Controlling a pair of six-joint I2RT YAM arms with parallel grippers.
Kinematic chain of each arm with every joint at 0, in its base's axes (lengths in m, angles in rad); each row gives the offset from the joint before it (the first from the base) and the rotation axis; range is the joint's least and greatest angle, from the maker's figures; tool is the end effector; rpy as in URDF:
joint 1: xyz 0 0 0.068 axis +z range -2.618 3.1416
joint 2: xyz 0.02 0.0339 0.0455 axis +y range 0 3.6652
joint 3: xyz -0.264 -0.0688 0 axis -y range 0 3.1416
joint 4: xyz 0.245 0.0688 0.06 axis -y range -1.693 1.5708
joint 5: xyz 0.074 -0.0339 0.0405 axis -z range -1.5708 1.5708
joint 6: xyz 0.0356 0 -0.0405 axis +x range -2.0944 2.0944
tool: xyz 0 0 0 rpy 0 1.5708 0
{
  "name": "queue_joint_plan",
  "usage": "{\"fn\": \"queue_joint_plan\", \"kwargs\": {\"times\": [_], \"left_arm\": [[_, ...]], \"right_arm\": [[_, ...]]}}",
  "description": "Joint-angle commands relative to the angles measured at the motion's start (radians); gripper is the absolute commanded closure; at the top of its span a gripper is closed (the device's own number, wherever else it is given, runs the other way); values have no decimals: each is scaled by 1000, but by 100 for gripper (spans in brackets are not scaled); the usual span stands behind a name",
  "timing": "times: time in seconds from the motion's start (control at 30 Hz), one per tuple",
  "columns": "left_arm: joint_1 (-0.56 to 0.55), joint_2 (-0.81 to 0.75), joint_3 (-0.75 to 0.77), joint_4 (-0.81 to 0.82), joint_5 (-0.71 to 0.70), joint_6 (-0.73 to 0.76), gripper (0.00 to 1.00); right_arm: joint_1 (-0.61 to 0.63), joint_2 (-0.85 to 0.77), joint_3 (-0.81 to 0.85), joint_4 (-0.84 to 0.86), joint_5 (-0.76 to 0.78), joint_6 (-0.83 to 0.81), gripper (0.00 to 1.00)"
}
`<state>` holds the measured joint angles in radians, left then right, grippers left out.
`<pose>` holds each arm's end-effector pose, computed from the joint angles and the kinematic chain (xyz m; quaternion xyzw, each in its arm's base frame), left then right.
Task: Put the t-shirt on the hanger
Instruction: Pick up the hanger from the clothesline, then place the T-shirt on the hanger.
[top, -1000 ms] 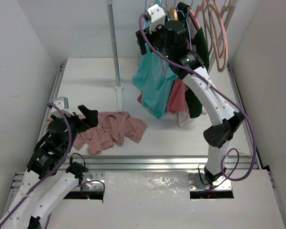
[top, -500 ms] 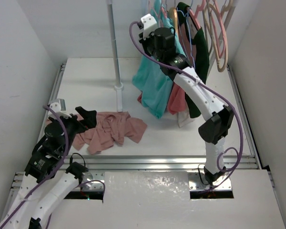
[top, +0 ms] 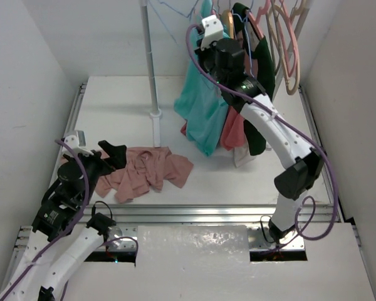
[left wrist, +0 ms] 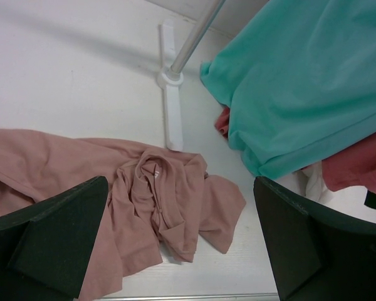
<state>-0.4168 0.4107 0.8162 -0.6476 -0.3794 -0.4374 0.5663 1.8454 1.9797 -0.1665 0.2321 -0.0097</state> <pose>0.0816 -0.0217 0.3450 -0.1242 0.7720 -0.1157 0.6126 0.3714 0.2264 0.4564 -0.1254 0.7071 0.1098 0.6872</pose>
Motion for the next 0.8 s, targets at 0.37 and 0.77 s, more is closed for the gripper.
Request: {"fn": "queue_joint_plan", "kwargs": {"times": [0.37, 0.77], "left_arm": [[12, 193, 75, -27, 82, -105, 0], [-7, 563, -12, -12, 22, -239, 7]], "right_arm": [[6, -375, -31, -387, -106, 200, 100], [7, -1119, -938, -352, -227, 367, 100]]}}
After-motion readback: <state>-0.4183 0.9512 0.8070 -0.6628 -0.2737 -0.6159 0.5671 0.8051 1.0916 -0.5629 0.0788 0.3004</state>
